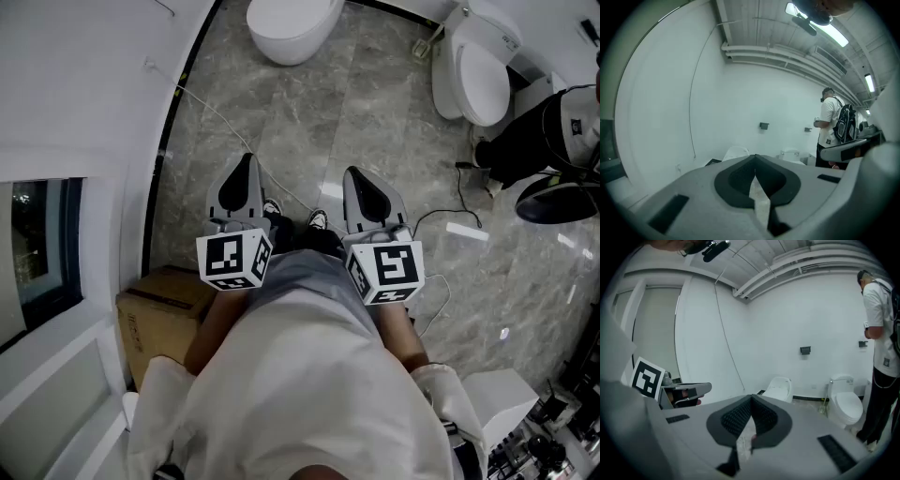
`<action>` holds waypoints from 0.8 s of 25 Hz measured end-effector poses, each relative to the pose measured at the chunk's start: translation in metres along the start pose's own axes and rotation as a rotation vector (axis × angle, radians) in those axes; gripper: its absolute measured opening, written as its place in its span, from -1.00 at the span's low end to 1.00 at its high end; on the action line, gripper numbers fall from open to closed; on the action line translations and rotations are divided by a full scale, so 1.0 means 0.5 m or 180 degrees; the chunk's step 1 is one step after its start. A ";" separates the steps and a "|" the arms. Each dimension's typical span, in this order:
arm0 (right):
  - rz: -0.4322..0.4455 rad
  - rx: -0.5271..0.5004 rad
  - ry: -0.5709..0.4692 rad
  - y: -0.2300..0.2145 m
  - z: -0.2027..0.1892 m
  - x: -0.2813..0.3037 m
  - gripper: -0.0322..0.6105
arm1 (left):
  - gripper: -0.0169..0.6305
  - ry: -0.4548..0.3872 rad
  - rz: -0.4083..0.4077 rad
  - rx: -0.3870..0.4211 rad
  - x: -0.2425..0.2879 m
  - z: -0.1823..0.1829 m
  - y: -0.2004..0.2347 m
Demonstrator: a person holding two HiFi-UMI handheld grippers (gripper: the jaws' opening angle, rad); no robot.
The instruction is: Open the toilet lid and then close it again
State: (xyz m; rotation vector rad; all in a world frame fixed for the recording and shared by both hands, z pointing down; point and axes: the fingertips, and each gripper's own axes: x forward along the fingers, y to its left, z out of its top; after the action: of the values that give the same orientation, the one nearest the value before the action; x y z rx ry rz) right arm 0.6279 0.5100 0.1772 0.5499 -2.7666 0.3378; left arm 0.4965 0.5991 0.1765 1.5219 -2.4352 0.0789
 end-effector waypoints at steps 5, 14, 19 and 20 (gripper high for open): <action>-0.0019 0.0012 0.0016 -0.034 -0.023 -0.041 -0.87 | -0.92 0.0115 -0.0041 -0.0036 -0.011 -0.033 -0.039; 0.0180 0.0287 -0.0088 -0.054 -0.025 -0.051 -0.87 | -0.92 0.0163 0.0095 -0.0033 -0.034 -0.030 -0.044; 0.0270 0.0193 -0.0007 -0.041 -0.023 -0.015 -0.87 | -0.92 0.0167 0.0106 0.0044 -0.014 -0.022 -0.033; 0.0275 0.0181 0.0006 -0.041 -0.022 -0.007 -0.87 | -0.92 0.0173 0.0115 0.0038 -0.006 -0.023 -0.029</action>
State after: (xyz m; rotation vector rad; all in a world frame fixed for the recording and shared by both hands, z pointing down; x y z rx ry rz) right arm 0.6418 0.4959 0.1899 0.4441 -2.7918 0.4376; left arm 0.5128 0.5974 0.1855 1.4615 -2.4242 0.1403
